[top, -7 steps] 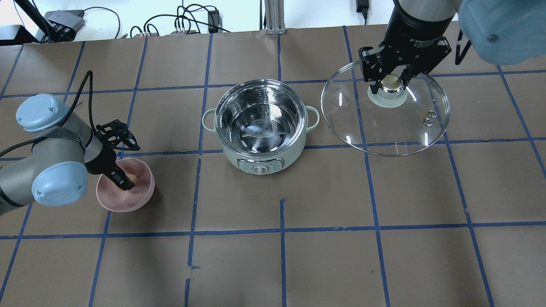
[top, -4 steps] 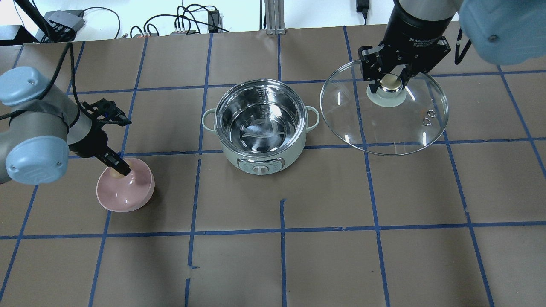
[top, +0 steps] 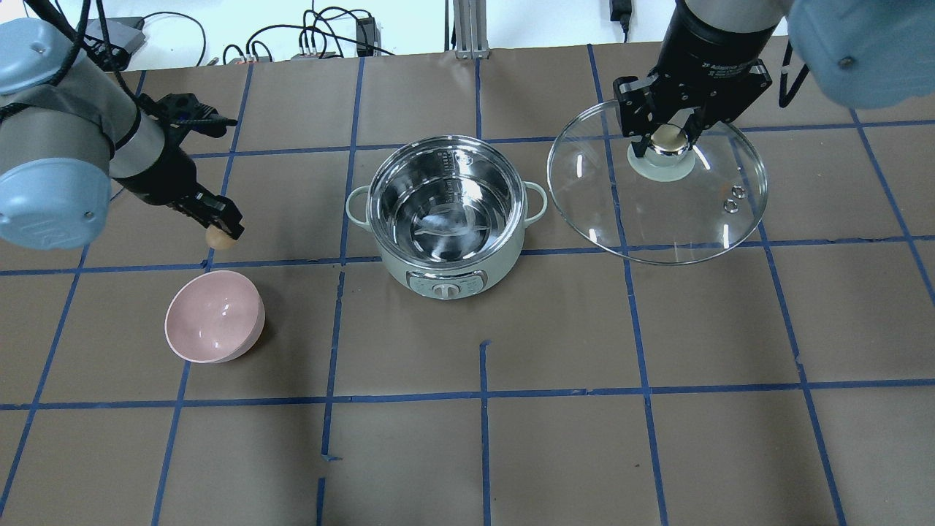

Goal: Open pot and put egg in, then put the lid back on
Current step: 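Lift the egg with the left gripper and carry it over the pot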

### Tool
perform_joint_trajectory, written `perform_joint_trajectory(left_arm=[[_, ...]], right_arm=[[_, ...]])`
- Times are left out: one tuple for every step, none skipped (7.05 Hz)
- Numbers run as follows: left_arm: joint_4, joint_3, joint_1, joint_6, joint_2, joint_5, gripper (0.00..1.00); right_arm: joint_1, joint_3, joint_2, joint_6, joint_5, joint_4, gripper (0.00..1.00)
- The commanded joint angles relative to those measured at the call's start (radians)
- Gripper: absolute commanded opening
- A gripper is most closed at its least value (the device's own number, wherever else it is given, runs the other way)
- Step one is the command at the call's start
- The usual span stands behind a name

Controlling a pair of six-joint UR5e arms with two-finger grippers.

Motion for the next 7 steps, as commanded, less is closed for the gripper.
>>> perform_joint_trajectory(left_arm=[[0.002,0.084,-0.126,-0.294,-0.029,-0.022,0.07],[0.005,0.110,-0.183,-0.364,-0.053,-0.041,0.07],[0.008,0.144,-0.240,-0.494,-0.069,-0.041,0.07],[0.014,0.166,-0.292,-0.551,-0.096,-0.036,0.07],[0.060,0.181,-0.324,-0.612,-0.130,-0.035,0.07],[0.095,0.181,-0.353,-0.637,-0.159,-0.033,0.09],[0.103,0.181,-0.361,-0.641,-0.182,-0.032,0.11]], right_arm=[[0.001,-0.002,0.000,0.000,0.002,0.000,0.12],[0.001,-0.002,0.000,0.001,0.002,0.000,0.12],[0.001,-0.002,0.000,0.001,0.002,0.000,0.12],[0.001,-0.002,0.000,0.001,0.002,0.000,0.12],[0.001,-0.002,0.000,0.003,0.002,0.000,0.13],[0.001,-0.002,0.000,0.001,0.000,0.000,0.13],[0.001,-0.003,0.000,0.003,0.000,0.000,0.11]])
